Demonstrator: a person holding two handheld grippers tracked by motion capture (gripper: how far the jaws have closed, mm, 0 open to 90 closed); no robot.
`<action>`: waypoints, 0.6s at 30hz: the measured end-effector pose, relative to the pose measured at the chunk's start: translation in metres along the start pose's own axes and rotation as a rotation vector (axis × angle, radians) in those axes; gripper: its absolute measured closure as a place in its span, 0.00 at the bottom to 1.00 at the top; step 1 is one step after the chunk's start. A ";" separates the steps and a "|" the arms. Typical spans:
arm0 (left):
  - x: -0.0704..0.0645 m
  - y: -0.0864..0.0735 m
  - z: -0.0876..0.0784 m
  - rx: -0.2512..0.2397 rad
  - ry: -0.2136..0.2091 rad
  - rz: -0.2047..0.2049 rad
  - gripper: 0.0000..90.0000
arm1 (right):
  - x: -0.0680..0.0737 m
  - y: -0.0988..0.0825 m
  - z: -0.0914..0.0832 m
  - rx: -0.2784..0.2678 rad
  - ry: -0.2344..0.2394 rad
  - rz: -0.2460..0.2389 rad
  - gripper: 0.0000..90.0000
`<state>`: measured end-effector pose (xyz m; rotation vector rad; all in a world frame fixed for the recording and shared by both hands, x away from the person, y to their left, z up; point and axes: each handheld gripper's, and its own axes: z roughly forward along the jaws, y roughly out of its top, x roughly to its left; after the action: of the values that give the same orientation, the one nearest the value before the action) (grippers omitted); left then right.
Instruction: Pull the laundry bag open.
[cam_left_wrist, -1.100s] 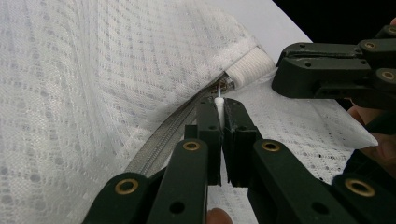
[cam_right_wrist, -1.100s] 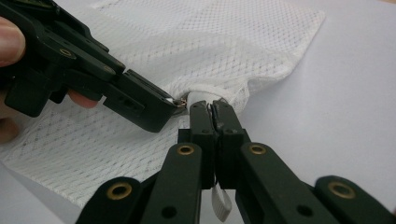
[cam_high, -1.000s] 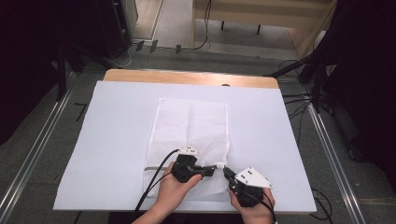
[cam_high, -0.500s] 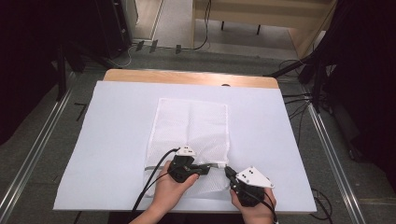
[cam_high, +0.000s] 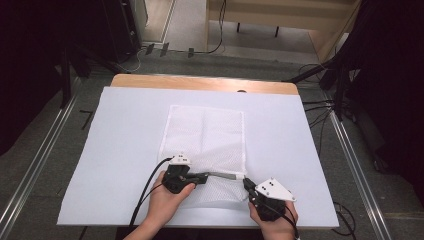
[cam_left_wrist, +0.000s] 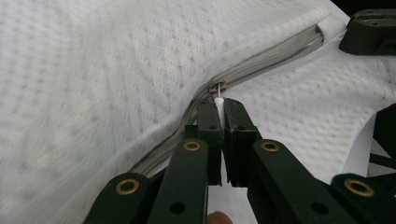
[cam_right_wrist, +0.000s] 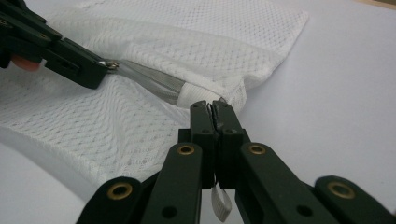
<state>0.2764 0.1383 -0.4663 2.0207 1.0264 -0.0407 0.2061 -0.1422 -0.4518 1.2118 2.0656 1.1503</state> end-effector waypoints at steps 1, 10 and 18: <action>0.002 -0.001 -0.003 -0.003 0.004 0.002 0.98 | 0.000 0.000 0.000 0.000 0.001 -0.001 1.00; 0.028 -0.014 -0.032 -0.023 0.056 -0.041 0.97 | -0.002 -0.001 0.000 0.006 -0.018 -0.001 1.00; 0.049 -0.027 -0.062 -0.033 0.098 -0.071 0.97 | -0.003 -0.002 0.001 0.013 -0.022 0.001 1.00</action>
<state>0.2715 0.2214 -0.4632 1.9725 1.1527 0.0382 0.2077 -0.1449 -0.4542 1.2264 2.0597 1.1200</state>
